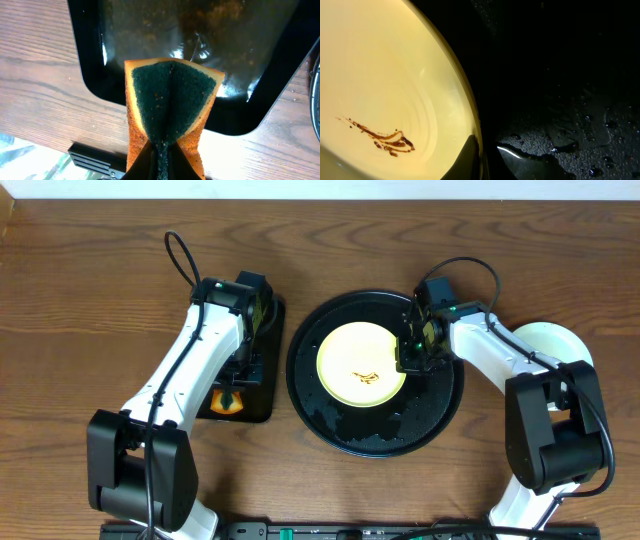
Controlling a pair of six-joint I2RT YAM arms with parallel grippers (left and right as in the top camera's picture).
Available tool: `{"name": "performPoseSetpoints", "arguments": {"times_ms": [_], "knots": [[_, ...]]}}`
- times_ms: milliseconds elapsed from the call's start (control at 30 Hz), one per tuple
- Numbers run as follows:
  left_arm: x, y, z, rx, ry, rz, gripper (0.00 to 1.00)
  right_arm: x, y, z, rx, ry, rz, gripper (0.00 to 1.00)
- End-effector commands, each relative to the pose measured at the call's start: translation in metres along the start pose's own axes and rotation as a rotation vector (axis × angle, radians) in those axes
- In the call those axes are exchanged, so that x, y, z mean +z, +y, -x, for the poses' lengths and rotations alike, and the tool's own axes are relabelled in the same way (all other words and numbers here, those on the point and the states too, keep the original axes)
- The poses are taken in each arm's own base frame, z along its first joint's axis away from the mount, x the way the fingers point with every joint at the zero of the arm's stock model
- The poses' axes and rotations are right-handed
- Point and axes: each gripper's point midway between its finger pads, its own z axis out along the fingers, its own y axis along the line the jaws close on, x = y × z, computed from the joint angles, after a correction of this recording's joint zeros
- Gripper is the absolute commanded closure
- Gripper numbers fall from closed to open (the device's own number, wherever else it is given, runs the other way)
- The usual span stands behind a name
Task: Clean dirty plates on tray and stack at the side
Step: 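Scrub the yellow plate with the sponge in the left gripper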
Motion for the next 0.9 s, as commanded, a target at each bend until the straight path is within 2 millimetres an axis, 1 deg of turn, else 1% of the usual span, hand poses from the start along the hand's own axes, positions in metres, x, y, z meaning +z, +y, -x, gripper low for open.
{"name": "performPoseSetpoints", "arguments": {"times_ms": [0,333,433,467,567,633,667,767,867], "knots": [[-0.013,0.004,0.005,-0.001,-0.051,0.001,0.93,0.011,-0.02,-0.015,-0.013,0.048,-0.099,0.99],[-0.013,0.003,0.008,-0.004,-0.062,-0.003,0.93,0.011,-0.02,-0.015,-0.013,0.048,-0.099,0.99],[-0.014,-0.001,0.021,-0.016,-0.114,-0.022,0.92,0.011,-0.02,-0.015,-0.013,0.048,-0.099,0.99],[-0.016,-0.005,0.034,-0.027,-0.165,-0.039,0.92,0.011,-0.02,-0.015,-0.013,0.048,-0.098,0.99],[-0.021,-0.011,0.054,-0.045,-0.248,-0.068,0.93,0.011,-0.02,-0.015,-0.013,0.048,-0.098,0.99],[-0.023,-0.013,0.06,-0.052,-0.276,-0.079,0.93,0.011,-0.02,-0.016,-0.013,0.049,-0.098,0.99],[-0.024,-0.016,0.062,-0.048,-0.283,-0.094,0.92,0.011,-0.02,-0.016,-0.013,0.049,-0.098,0.99],[-0.029,-0.037,0.068,0.009,-0.305,-0.203,0.93,0.011,-0.02,-0.015,-0.013,0.048,-0.098,0.99],[-0.039,-0.055,0.075,0.033,-0.34,-0.309,0.93,0.011,-0.02,-0.015,-0.013,0.048,-0.098,0.99]]}}
